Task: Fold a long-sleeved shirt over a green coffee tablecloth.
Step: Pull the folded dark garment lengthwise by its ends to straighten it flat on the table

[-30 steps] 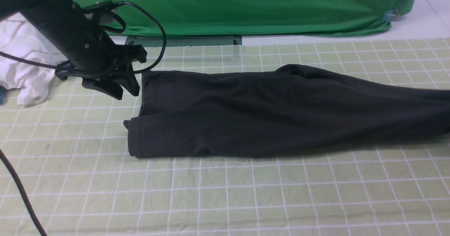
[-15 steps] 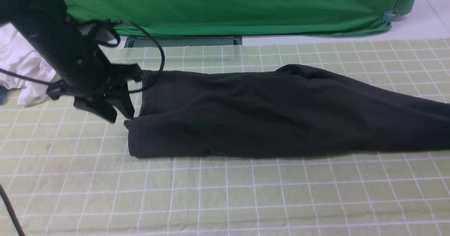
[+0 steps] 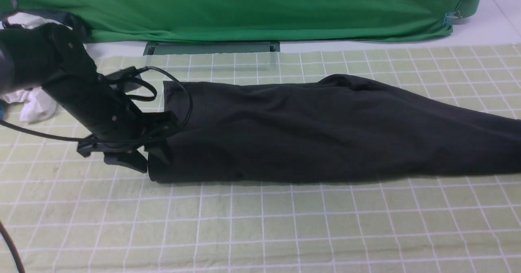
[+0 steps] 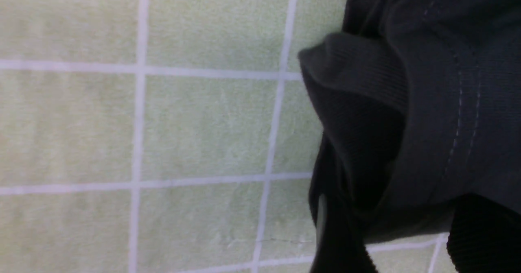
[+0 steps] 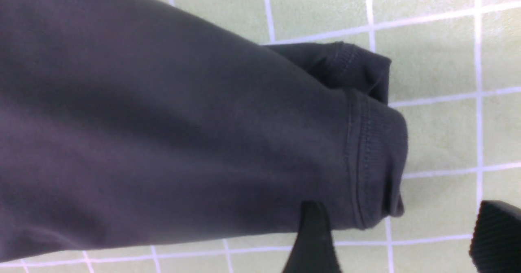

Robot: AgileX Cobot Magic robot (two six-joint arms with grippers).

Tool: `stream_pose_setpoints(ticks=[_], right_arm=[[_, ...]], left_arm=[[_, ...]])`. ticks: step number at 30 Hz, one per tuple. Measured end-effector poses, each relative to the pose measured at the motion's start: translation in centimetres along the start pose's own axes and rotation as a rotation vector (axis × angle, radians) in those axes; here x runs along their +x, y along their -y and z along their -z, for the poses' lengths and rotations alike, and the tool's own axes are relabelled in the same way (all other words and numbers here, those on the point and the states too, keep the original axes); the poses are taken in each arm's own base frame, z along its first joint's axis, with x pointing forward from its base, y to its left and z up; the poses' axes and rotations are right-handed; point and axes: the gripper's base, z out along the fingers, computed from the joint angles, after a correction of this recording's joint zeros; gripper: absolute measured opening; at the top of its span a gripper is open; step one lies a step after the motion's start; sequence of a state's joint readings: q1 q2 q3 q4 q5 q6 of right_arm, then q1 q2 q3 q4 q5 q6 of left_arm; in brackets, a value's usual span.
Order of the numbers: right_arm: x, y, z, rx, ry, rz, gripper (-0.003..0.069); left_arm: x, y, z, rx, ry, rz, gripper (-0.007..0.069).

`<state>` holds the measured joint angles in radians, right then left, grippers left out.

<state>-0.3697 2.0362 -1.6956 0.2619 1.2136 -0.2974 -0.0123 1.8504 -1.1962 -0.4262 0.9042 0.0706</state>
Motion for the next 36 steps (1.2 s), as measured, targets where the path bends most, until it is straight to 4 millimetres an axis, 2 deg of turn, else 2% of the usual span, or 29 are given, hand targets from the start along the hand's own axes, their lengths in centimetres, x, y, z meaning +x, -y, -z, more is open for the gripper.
stream_pose_setpoints(ticks=[4,8,11,14,15,16,17,24,28,33,36], right_arm=[[-0.1,0.2,-1.1,-0.007,-0.029,-0.006,0.0482],[-0.3,0.4,-2.2,-0.013,-0.05,-0.01,0.0482],[-0.4,0.6,-3.0,-0.017,-0.067,-0.013,0.0482],[-0.5,0.7,-3.7,-0.02,-0.076,-0.016,0.0482],[-0.5,0.8,-3.8,-0.021,-0.077,-0.017,0.0482],[-0.6,0.7,-4.2,-0.025,-0.079,-0.016,0.0481],[-0.7,0.6,-4.4,-0.026,-0.082,-0.014,0.0478],[-1.2,-0.7,-6.3,-0.032,-0.104,0.02,0.0395],[-1.5,-1.6,-7.1,-0.032,-0.108,0.05,0.0315],[-1.5,-1.5,-7.7,-0.032,-0.123,0.064,0.0193],[-1.5,-1.4,-7.6,-0.024,-0.124,0.065,0.0195]], left_arm=[[0.0,0.0,-1.1,0.033,-0.027,0.0,0.04],[0.1,-0.3,-1.7,0.028,-0.045,0.005,0.0374],[0.3,-0.5,-2.0,0.022,-0.053,-0.001,0.0267],[0.2,-0.6,-2.1,0.015,-0.05,-0.013,0.0106],[0.2,-0.6,-2.1,0.014,-0.051,-0.014,0.0098],[0.2,-0.6,-2.1,0.013,-0.047,-0.02,0.0048],[0.2,-0.6,-2.1,0.012,-0.046,-0.021,0.0034],[0.2,-0.6,-2.1,0.007,-0.047,-0.026,0.0025],[0.2,-0.7,-2.1,0.004,-0.046,-0.027,0.0025],[0.2,-0.7,-2.1,0.001,-0.049,-0.03,0.0025],[0.2,-0.7,-2.1,0.0,-0.051,-0.036,0.0025]])
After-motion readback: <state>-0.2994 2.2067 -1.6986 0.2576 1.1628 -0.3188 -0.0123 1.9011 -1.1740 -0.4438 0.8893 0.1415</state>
